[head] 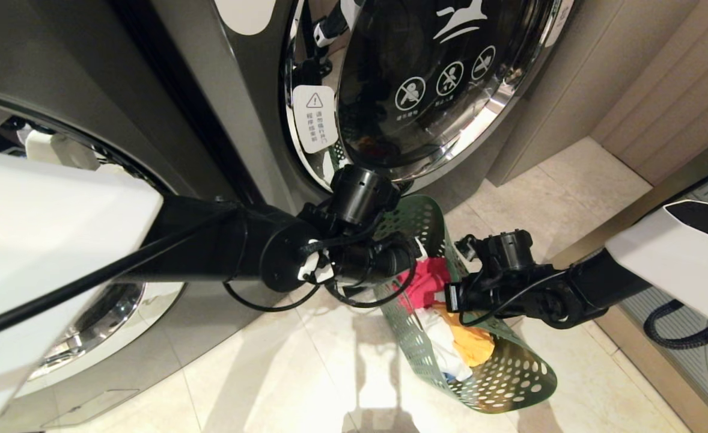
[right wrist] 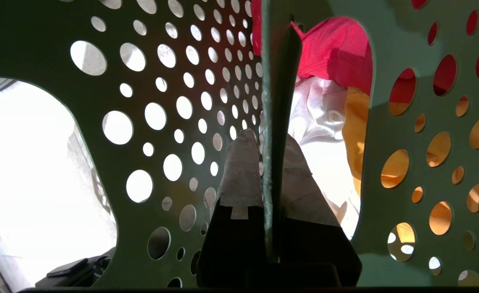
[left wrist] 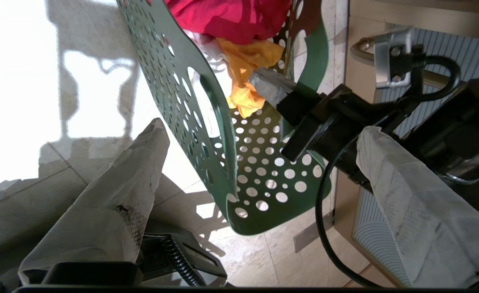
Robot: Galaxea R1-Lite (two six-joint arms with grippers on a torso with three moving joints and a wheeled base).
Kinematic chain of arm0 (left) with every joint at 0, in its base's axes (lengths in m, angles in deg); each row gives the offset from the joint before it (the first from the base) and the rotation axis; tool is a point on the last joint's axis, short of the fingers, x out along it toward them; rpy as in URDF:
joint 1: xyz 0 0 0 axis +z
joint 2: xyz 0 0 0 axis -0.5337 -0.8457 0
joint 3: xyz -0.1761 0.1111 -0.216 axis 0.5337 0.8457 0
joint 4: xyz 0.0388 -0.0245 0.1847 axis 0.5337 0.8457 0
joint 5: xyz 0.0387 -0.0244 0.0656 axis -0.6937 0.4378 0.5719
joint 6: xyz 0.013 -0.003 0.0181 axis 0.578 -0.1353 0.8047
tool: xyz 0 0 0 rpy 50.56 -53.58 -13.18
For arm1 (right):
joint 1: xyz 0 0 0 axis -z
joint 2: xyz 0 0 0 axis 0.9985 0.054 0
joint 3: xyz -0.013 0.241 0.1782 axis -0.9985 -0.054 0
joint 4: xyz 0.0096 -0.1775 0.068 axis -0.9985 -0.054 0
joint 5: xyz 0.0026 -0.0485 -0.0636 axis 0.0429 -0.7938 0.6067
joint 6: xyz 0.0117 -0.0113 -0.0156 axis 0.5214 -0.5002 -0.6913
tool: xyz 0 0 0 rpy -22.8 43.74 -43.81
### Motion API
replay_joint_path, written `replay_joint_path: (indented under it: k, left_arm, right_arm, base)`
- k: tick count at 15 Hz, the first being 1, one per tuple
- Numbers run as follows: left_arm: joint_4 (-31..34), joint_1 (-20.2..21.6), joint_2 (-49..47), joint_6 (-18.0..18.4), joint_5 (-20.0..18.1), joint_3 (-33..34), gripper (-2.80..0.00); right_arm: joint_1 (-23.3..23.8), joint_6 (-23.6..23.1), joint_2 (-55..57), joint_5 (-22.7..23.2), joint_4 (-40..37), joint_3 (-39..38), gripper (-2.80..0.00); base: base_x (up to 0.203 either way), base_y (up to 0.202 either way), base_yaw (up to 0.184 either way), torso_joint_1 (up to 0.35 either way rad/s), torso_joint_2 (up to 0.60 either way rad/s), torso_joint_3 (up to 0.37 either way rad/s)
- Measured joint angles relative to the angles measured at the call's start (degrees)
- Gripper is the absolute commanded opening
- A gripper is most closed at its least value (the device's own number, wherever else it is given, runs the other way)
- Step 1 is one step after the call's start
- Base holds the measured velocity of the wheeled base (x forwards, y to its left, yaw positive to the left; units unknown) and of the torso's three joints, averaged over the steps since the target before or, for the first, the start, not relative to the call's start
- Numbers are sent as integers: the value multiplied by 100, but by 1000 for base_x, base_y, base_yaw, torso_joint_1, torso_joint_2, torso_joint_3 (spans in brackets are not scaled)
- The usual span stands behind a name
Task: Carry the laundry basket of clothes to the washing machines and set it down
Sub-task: Pick up the clothes basket and put it beside the washing machine
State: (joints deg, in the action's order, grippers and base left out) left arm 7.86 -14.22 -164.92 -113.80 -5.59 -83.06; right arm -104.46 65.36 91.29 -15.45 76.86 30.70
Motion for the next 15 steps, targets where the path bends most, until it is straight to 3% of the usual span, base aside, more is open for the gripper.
replay_joint_path:
  k: [1, 2, 8, 12, 15]
  left_arm:
    - [0, 0, 14, -2, 0, 13, 0]
    - [0, 0, 27, -2, -1, 20, 0]
    - [5, -2, 144, -76, -9, 64, 0]
    - [68, 0, 304, -97, -17, 165, 0]
    - [71, 16, 359, -118, -15, 197, 0]
  right_arm:
    - [0, -2, -1, -2, -4, 2, -280]
    - [0, -17, -5, -5, -26, 2, 0]
    - [-2, -33, -10, -63, -59, -49, 0]
    - [-5, -60, -264, -588, -313, -300, 0]
    - [137, -72, -717, -655, -532, -517, 0]
  base:
    - [0, 0, 0, 0, 0, 0]
    - [0, 0, 0, 0, 0, 0]
    - [0, 0, 0, 0, 0, 0]
    - [0, 0, 0, 0, 0, 0]
    - [0, 0, 0, 0, 0, 0]
